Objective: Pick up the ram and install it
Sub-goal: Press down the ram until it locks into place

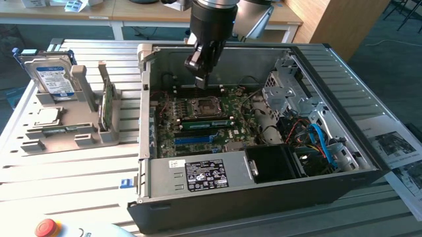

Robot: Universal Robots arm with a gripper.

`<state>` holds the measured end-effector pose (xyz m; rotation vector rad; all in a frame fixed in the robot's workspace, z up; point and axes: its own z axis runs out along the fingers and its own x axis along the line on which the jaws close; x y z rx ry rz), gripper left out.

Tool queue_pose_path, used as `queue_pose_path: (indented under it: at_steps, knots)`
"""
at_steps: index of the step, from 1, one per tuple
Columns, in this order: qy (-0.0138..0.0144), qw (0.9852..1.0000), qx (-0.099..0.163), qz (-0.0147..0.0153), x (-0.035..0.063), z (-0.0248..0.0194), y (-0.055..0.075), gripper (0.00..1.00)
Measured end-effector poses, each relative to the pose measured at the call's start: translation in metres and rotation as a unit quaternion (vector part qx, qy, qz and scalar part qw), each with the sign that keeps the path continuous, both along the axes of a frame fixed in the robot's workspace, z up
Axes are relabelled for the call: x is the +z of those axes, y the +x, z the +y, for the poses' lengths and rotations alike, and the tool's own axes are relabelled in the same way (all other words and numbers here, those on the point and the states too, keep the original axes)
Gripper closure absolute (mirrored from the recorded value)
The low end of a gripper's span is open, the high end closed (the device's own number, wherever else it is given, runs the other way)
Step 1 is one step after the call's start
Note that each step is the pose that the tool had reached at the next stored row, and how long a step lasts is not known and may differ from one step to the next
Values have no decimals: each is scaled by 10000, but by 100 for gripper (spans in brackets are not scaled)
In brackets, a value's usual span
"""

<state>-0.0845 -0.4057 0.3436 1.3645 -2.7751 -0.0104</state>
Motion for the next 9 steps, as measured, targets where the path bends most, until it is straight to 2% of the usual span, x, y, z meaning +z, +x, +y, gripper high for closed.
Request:
queue_pose_path:
  at_steps: [5, 9]
  knots:
    - [0, 9992, -395, 0, 0, 0, 0, 90]
    - [0, 9975, -708, 0, 0, 0, 0, 90]
